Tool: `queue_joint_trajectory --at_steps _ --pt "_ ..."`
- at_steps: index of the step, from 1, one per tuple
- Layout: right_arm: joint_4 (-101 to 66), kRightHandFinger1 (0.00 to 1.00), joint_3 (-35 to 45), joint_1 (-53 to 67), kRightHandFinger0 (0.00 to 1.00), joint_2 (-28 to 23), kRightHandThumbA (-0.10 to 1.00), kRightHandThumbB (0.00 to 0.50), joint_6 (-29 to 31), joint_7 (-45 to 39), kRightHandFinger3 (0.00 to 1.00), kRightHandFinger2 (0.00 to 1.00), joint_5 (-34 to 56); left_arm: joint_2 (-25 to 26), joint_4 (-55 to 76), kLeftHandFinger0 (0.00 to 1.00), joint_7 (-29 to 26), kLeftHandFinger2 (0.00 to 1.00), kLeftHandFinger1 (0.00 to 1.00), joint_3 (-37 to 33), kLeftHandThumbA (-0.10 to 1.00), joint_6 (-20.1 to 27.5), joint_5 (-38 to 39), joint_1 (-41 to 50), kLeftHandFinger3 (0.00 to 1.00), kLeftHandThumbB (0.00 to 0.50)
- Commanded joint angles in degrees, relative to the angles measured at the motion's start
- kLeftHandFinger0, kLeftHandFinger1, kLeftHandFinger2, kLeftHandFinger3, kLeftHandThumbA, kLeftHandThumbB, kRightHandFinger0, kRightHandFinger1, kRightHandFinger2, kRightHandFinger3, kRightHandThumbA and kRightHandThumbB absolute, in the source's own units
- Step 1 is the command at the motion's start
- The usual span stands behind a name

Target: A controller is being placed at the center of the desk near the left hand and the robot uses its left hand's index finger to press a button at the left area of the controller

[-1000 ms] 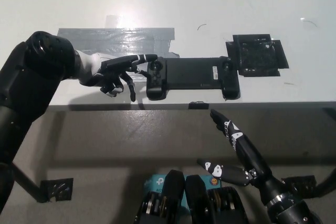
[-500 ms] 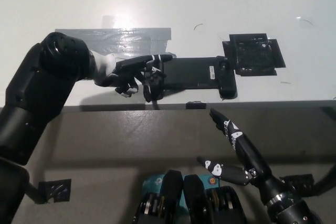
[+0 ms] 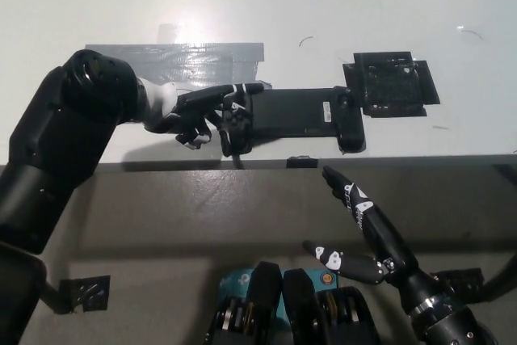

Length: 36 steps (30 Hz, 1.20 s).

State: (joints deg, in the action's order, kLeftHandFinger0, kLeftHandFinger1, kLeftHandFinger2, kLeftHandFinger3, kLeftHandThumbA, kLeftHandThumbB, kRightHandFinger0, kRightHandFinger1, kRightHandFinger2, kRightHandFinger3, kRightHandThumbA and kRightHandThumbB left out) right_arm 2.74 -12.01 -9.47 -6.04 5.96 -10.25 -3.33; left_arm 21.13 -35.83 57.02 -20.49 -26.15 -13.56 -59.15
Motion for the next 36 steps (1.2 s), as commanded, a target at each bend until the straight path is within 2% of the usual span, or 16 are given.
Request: queue_joint_trajectory --at_steps 1,9,16,19,23,27,33,36 --pt "-1.79 1.0 0.52 -1.19 1.0 -0.14 0.77 0.245 0.89 -0.62 1.0 1.0 0.28 2.29 1.16 0.0 0.51 0.38 0.0 1.39 1.0 -0.78 0.11 -3.13 1.0 0.468" --pt "-1.86 1.0 0.54 -1.24 1.0 0.0 0.77 0.247 0.67 -0.59 1.0 1.0 0.28 2.43 0.95 0.0 0.14 0.44 0.05 2.28 1.0 -0.78 0.12 -2.56 1.0 0.464" --pt "-1.92 1.0 0.51 -1.28 1.0 -0.12 0.77 0.246 0.55 -0.62 1.0 1.0 0.04 2.59 1.02 0.0 0.4 0.42 0.03 2.09 1.0 -0.78 0.24 -2.25 1.0 0.455" --pt "-1.83 1.0 0.59 -1.26 1.0 -0.07 0.77 0.248 0.66 -0.55 1.0 1.0 0.15 2.29 0.68 0.0 0.36 0.43 0.03 2.16 1.0 -0.78 0.04 -2.33 1.0 0.468" --pt "-1.96 1.0 0.47 -1.03 1.0 0.05 0.76 0.238 0.7 -0.75 1.0 1.0 0.44 1.85 1.12 0.0 0.42 0.42 0.02 2.52 1.0 -0.78 -0.4 -1.79 1.0 0.454" --pt "-1.88 1.0 0.45 -0.98 1.0 0.11 0.76 0.245 0.68 -0.62 1.0 1.0 0.24 1.63 1.61 0.0 -0.02 0.43 0.03 2.36 1.0 -0.78 -0.81 -1.16 1.0 0.438" --pt "-2.28 1.0 0.52 -1.06 1.0 -0.2 0.75 0.234 0.67 -0.8 1.0 1.0 0.29 1.48 1.42 0.0 -0.42 0.48 0.09 2.83 1.0 -0.78 -1.77 -0.63 1.0 0.445" --pt "-1.96 1.0 0.58 -1.04 1.0 -0.15 0.75 0.234 1.05 -0.84 1.0 1.0 0.55 1.83 1.76 0.0 -0.09 0.48 0.08 2.23 1.0 -0.78 -2.02 -0.43 1.0 0.445"
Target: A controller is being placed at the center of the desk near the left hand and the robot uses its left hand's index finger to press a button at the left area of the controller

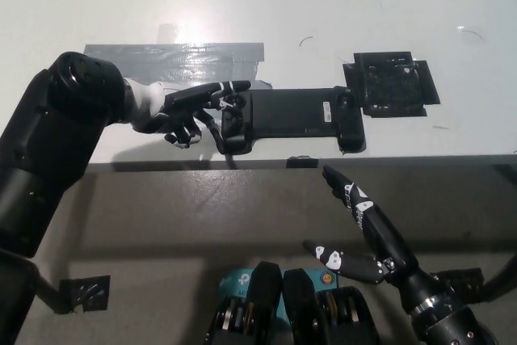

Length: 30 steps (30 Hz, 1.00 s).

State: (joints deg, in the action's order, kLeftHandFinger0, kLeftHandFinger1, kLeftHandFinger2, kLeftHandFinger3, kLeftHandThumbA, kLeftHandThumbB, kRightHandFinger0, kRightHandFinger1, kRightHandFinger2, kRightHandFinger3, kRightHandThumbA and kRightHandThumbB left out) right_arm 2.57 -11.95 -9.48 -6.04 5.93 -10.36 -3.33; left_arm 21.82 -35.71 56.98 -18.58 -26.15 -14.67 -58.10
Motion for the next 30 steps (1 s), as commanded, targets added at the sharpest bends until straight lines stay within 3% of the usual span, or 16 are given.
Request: queue_joint_trajectory --at_steps 1,9,15,20,24,26,28,30 --pt "-1.77 1.0 0.52 -1.01 1.0 -0.14 0.75 0.235 1.1 -0.71 1.0 1.0 0.52 1.18 1.72 0.0 -0.05 0.47 0.08 0.29 1.0 -0.78 -0.85 -1.44 1.0 0.444" --pt "-1.55 1.0 0.52 -1.24 1.0 0.1 0.75 0.254 0.62 -0.44 1.0 1.0 0.17 1.13 1.73 0.0 0.06 0.46 0.08 0.99 1.0 -0.78 -0.65 -0.94 1.0 0.442" --pt "-1.62 1.0 0.45 -1.5 1.0 0.04 0.74 0.234 0.78 -0.7 1.0 1.0 0.37 0.69 1.9 0.0 -0.25 0.43 0.06 1.11 1.0 -0.78 -1.04 -0.5 1.0 0.455" --pt "-1.48 1.0 0.4 -1.69 1.0 -0.01 0.74 0.236 0.8 -0.66 1.0 1.0 0.14 0.48 0.92 0.0 -0.29 0.44 0.08 0.13 1.0 -0.78 -0.47 0.19 1.0 0.497" --pt "-1.65 1.0 0.44 -1.61 1.0 0.01 0.75 0.248 0.17 -0.64 1.0 1.0 0.15 -0.49 0.85 0.0 -0.79 0.4 0.01 -0.95 1.0 -0.78 -1.27 1.99 1.0 0.49" --pt "-1.54 1.0 0.32 -1.56 1.0 -0.11 0.76 0.245 0.69 -0.58 1.0 1.0 -0.2 -0.28 1.31 0.0 -0.86 0.46 0.07 -4.23 1.0 -0.24 -2.5 3.14 1.0 0.485" --pt "-1.3 1.0 0.29 -1.68 1.0 -0.02 0.75 0.24 1.18 -0.7 1.0 1.0 0.06 -0.12 0.87 0.11 -1.04 0.55 0.16 -6.12 1.0 0.84 -3.16 4.25 1.0 0.486" --pt "-1.21 1.0 0.33 -1.82 1.0 0.11 0.75 0.241 1.12 -0.74 1.0 1.0 0.28 -0.33 -0.22 0.08 -0.94 0.53 0.15 -7.41 1.0 0.81 -3.22 4.96 1.0 0.485"
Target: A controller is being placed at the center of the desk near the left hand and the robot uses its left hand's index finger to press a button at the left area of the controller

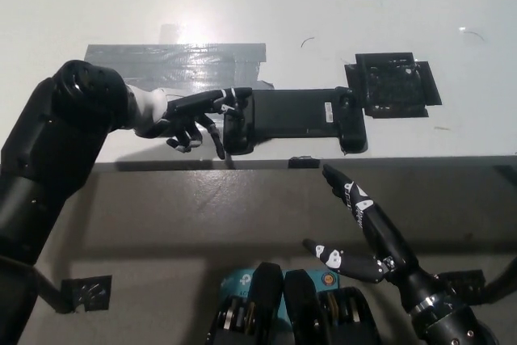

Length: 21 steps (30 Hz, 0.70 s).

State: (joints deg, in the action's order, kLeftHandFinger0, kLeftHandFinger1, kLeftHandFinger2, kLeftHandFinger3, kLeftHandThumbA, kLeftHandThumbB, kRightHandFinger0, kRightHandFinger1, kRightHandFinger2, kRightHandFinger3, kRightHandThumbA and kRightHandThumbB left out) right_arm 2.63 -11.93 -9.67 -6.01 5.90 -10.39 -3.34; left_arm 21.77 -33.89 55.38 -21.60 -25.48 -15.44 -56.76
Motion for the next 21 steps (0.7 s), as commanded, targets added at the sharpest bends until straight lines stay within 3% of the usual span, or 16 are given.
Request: queue_joint_trajectory --at_steps 1,4,9,11,12,16,18,19,21 --pt "-1.39 1.0 0.35 -1.6 1.0 0.05 0.75 0.243 0.97 -0.69 1.0 1.0 0.28 -0.39 -2.43 0.03 0.54 0.5 0.11 -4.85 1.0 0.06 -2.15 3.77 1.0 0.488" --pt "-1.55 1.0 0.49 -1.54 1.0 -0.01 0.74 0.239 1.07 -0.76 1.0 1.0 0.57 -0.66 -3.55 0.0 0.22 0.52 0.12 -7.37 1.0 1.61 -3.09 4.51 1.0 0.498" --pt "-1.59 1.0 0.58 -1.66 1.0 0.03 0.74 0.239 0.97 -0.76 1.0 1.0 0.71 -0.06 -2.94 0.06 -0.18 0.52 0.13 -8.87 1.0 1.6 -2.56 4.95 1.0 0.493" --pt "-1.41 1.0 0.62 -1.61 1.0 0.04 0.74 0.244 1.19 -0.64 1.0 1.0 0.59 0.12 -2.74 0.01 -0.42 0.51 0.1 -9.07 1.0 1.83 -2.36 4.94 1.0 0.479" --pt "-1.36 1.0 0.62 -1.58 1.0 0.04 0.74 0.244 1.27 -0.59 1.0 1.0 0.51 0.16 -2.73 0.0 -0.52 0.5 0.09 -9.13 1.0 1.92 -2.25 4.96 1.0 0.496" --pt "-1.25 1.0 0.63 -1.45 1.0 0.13 0.75 0.25 1.02 -0.49 1.0 1.0 0.45 0.28 -3.0 0.01 -0.51 0.53 0.11 -8.42 1.0 1.52 -1.35 4.67 1.0 0.5" --pt "-1.47 1.0 0.53 -1.36 1.0 0.03 0.75 0.24 0.93 -0.6 1.0 1.0 0.35 0.56 -2.23 0.03 -0.29 0.51 0.1 -8.14 1.0 1.0 -1.05 4.43 1.0 0.48" --pt "-1.65 1.0 0.48 -1.35 1.0 -0.08 0.75 0.234 0.86 -0.73 1.0 1.0 0.34 0.87 -1.34 0.08 -0.18 0.53 0.13 -7.73 1.0 0.4 -0.68 4.16 1.0 0.481" --pt "-1.62 1.0 0.59 -1.43 1.0 -0.04 0.74 0.233 0.98 -0.7 1.0 1.0 0.52 1.21 -0.29 0.01 0.06 0.47 0.09 -6.47 1.0 -0.62 0.58 3.55 1.0 0.492"
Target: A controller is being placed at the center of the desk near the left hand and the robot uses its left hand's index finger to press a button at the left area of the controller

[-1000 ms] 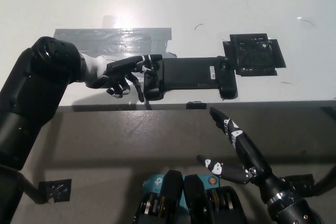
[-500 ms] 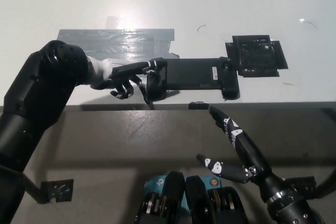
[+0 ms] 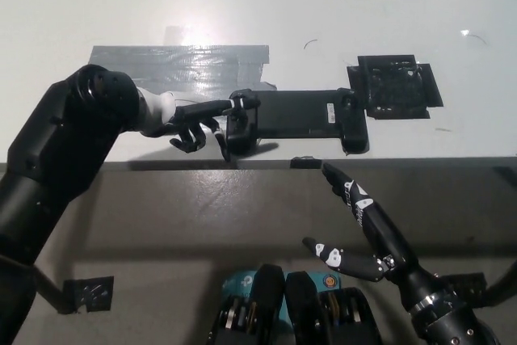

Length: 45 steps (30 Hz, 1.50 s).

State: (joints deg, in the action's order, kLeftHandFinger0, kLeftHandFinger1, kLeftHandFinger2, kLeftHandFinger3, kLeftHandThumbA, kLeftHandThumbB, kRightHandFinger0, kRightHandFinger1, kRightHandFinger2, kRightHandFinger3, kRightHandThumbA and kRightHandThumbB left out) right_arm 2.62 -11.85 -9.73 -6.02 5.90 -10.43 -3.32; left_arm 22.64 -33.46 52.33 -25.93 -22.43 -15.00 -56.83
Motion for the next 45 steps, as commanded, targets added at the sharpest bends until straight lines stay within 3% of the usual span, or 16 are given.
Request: queue_joint_trajectory --at_steps 1,11,15,19,20,22,23,24,25,26,27,28,29,33,41,45 --pt "-1.59 1.0 0.5 -1.41 1.0 -0.07 0.74 0.234 1.02 -0.64 1.0 1.0 0.39 0.46 -0.01 0.0 2.89 0.45 0.07 -1.56 1.0 -4.12 0.55 3.51 1.0 0.489" --pt "-1.62 1.0 0.6 -1.72 1.0 0.01 0.74 0.238 0.33 -0.74 1.0 1.0 0.58 2.71 14.06 0.0 5.38 0.32 0.0 13.51 1.0 -4.5 9.92 0.67 1.0 0.419" --pt "-1.39 1.0 0.65 -1.65 1.0 -0.1 0.73 0.231 0.63 -1.0 1.0 1.0 0.94 4.29 21.71 0.02 5.56 0.29 0.02 17.68 1.0 -4.5 14.26 1.51 1.0 0.446" --pt "-1.23 1.0 0.55 -1.45 1.0 -0.02 0.73 0.233 0.77 -0.77 1.0 1.0 0.53 5.78 33.4 0.18 0.27 0.45 0.22 21.43 1.0 -4.5 21.32 8.39 1.0 0.436" --pt "-1.26 1.0 0.54 -1.4 1.0 -0.08 0.73 0.231 0.69 -0.88 1.0 1.0 0.63 4.86 37.4 0.46 -1.76 0.46 0.28 22.82 1.0 -4.5 19.52 11.13 1.0 0.374" --pt "-1.34 1.0 0.51 -1.23 1.0 -0.12 0.72 0.228 0.6 -1.06 1.0 1.0 0.86 2.2 44.79 0.36 -6.27 0.49 0.29 25.23 1.0 -4.5 14.97 17.35 1.0 0.356" --pt "-1.28 1.0 0.47 -1.24 1.0 -0.13 0.73 0.23 0.52 -1.12 1.0 1.0 0.86 0.14 47.53 0.46 -8.95 0.52 0.35 26.56 1.0 -4.5 14.27 21.3 1.0 0.328" --pt "-1.3 1.0 0.44 -1.12 1.0 -0.14 0.73 0.231 0.46 -1.14 1.0 1.0 0.83 -0.8 48.87 0.53 -10.15 0.42 0.29 26.95 1.0 -4.5 13.72 23.41 1.0 0.326" --pt "-1.29 1.0 0.39 -1.02 1.0 -0.2 0.73 0.231 0.53 -1.19 1.0 1.0 0.81 -2.15 50.24 0.67 -11.53 0.3 0.3 27.24 1.0 -3.48 13.28 26.37 1.0 0.287" --pt "-1.29 1.0 0.42 -1.01 1.0 -0.29 0.73 0.229 0.51 -1.18 1.0 1.0 0.72 -3.79 51.01 0.56 -12.95 0.43 0.39 27.62 1.0 -1.3 13.06 29.59 1.0 0.247" --pt "-1.48 1.0 0.42 -0.83 1.0 -0.35 0.73 0.228 0.35 -1.28 1.0 1.0 0.82 -4.92 51.53 0.67 -14.44 0.66 0.61 27.47 1.0 0.91 11.82 32.98 1.0 0.24" --pt "-1.57 1.0 0.4 -0.6 1.0 -0.31 0.73 0.226 0.36 -1.2 1.0 1.0 0.76 -6.26 51.08 0.92 -16.01 0.94 0.93 27.33 1.0 4.71 10.75 36.96 1.0 0.218" --pt "-1.34 1.0 0.38 -0.53 1.0 -0.31 0.73 0.226 0.7 -1.1 1.0 1.0 0.6 -7.31 50.17 1.0 -17.12 1.0 1.0 27.05 1.0 7.72 10.1 39.81 1.0 0.197" --pt "-0.9 1.0 0.31 0.22 1.0 -0.12 0.73 0.226 1.32 -1.08 1.0 1.0 0.78 -12.42 46.92 1.0 -23.49 1.0 1.0 27.49 1.0 16.1 7.33 48.3 1.0 0.263" --pt "-0.91 1.0 0.07 2.38 1.0 0.54 0.74 0.228 2.09 -0.78 1.0 1.0 0.95 -18.46 35.23 1.0 -34.65 1.0 1.0 29.41 1.0 35.21 3.67 53.88 1.0 0.225" --pt "-0.8 1.0 0.14 2.47 1.0 0.79 0.73 0.232 2.03 -0.76 1.0 1.0 1.1 -19.03 33.46 1.0 -36.6 1.0 1.0 29.86 1.0 36.87 2.7 53.73 1.0 0.236"
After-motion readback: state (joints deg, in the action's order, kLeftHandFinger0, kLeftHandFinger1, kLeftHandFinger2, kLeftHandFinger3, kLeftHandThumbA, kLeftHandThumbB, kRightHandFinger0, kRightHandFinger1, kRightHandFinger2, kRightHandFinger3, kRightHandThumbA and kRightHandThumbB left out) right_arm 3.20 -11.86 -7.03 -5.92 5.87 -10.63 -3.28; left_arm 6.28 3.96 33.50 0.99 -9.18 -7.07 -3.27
